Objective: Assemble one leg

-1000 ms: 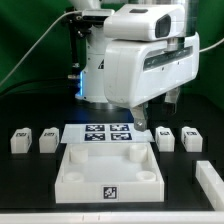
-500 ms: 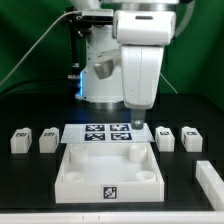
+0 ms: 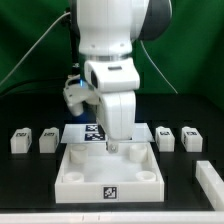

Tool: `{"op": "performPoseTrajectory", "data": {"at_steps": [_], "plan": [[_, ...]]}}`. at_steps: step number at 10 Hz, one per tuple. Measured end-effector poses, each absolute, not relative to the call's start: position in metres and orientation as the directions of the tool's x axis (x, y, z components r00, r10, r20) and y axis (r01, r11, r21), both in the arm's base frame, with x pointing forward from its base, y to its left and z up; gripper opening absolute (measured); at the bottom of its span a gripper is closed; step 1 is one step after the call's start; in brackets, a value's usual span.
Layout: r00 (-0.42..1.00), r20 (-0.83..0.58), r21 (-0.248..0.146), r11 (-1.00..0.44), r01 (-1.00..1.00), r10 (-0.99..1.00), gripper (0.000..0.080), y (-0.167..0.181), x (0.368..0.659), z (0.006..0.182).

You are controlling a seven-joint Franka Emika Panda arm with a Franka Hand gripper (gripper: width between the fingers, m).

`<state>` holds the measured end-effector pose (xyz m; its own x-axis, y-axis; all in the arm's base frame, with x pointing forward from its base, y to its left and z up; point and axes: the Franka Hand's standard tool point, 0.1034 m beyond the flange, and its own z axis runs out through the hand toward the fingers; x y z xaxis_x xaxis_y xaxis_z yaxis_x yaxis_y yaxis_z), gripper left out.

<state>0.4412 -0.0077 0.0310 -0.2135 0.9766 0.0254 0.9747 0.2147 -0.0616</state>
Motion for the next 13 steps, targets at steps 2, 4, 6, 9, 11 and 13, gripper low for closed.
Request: {"op": "performPoseTrajectory", "data": {"at_steps": [2,4,6,9,11,13], "plan": [[-0.120,0.027,-0.098,0.122,0.988,0.992,0.0650,-0.004,0.429,0.019],[-0.093,0.025,-0.129,0.095,0.987,0.995,0.0650,-0.011,0.429,0.019],[-0.078,0.025,-0.129,0.080,0.988,0.997,0.0650,-0.016,0.428,0.018],[-0.076,0.025,-0.129,0.079,0.988,0.997,0.0378,-0.016,0.428,0.018],[-0.076,0.025,-0.130,0.078,0.988,0.997,0.0242,-0.017,0.428,0.018],[-0.075,0.025,-0.127,0.077,0.989,0.997,0.0061,-0.017,0.428,0.018]]}}
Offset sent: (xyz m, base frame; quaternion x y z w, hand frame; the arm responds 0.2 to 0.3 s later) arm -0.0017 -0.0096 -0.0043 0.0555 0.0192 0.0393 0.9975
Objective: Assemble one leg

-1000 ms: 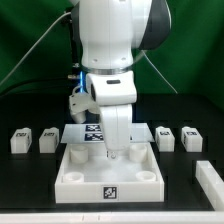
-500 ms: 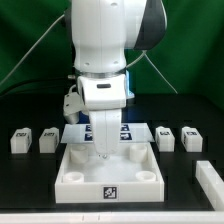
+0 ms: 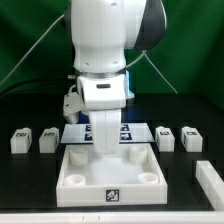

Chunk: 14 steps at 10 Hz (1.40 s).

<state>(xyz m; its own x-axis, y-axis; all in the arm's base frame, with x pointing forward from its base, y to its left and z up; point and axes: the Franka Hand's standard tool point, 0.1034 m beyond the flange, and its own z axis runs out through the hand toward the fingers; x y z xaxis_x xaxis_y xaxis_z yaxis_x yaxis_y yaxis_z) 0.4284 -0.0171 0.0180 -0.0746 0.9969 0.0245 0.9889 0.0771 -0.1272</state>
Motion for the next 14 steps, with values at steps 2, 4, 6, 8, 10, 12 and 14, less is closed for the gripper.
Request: {"op": "performPoseTrajectory", "data": {"at_steps": [2,4,6,8,10,12,14], "plan": [[-0.075,0.025,-0.127,0.077,0.989,0.997,0.0061,-0.017,0.429,0.018],[-0.075,0.024,-0.127,0.077,0.989,0.997,0.0061,-0.017,0.429,0.018],[-0.075,0.024,-0.127,0.077,0.989,0.997,0.0061,-0.017,0.429,0.018],[-0.075,0.025,-0.127,0.077,0.989,0.997,0.0061,-0.017,0.429,0.018],[-0.061,0.028,-0.115,0.064,0.991,0.998,0.0062,-0.007,0.437,0.018],[-0.033,0.038,-0.092,0.037,0.995,0.999,0.0062,0.016,0.461,0.019],[-0.019,0.047,-0.079,0.023,0.997,0.999,0.0062,0.037,0.476,0.020]]}}
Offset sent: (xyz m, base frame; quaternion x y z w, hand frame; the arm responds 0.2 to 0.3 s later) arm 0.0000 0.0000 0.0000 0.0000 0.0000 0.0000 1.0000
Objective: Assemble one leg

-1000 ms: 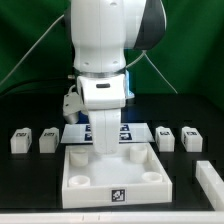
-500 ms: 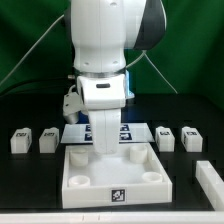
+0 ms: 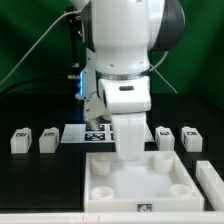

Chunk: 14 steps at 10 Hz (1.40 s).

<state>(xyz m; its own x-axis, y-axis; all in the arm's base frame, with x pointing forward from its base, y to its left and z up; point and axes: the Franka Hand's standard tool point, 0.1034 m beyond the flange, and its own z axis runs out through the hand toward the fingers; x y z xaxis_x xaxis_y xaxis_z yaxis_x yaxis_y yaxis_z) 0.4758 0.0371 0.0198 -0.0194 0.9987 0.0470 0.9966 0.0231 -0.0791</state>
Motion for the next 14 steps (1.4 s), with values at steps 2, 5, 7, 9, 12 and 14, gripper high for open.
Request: {"op": "performPoseTrajectory", "data": {"at_steps": [2,5,7,9,12,14], "plan": [[-0.006,0.052,-0.068,0.009,0.998,0.999,0.0062,0.0511,0.4879,0.0213],[0.028,0.047,-0.095,-0.023,0.995,0.998,0.0062,0.0530,0.4900,0.0184],[0.028,0.047,-0.095,-0.023,0.995,0.998,0.0062,0.0528,0.4899,0.0184],[0.030,0.047,-0.096,-0.025,0.995,0.998,0.0162,0.0521,0.4897,0.0180],[0.031,0.047,-0.096,-0.026,0.995,0.998,0.0436,0.0515,0.4896,0.0179],[0.031,0.047,-0.096,-0.026,0.995,0.998,0.0632,0.0512,0.4896,0.0179]]}}
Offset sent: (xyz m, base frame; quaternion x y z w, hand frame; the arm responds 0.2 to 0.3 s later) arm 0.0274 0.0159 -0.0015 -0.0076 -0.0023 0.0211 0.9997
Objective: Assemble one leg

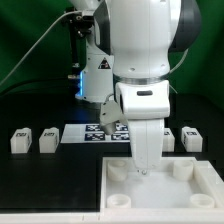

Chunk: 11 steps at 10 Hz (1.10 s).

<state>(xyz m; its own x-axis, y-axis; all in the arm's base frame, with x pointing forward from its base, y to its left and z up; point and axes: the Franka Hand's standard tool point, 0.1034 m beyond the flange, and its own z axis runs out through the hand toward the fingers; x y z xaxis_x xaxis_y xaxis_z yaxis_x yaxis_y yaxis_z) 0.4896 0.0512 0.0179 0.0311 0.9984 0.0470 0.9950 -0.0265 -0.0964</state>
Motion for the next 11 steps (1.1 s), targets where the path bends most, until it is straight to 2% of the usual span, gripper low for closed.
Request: {"op": "performPoseTrajectory", "data": {"at_steps": [8,10,11], "plan": [[0.047,0.045,-0.095,-0.043,0.995,0.998,0.0649,0.051,0.490,0.018],[0.137,0.034,-0.076,-0.134,0.988,0.990,0.0649,0.057,0.487,0.032],[0.222,0.028,-0.067,-0.219,0.973,0.975,0.0649,0.066,0.484,0.044]]}}
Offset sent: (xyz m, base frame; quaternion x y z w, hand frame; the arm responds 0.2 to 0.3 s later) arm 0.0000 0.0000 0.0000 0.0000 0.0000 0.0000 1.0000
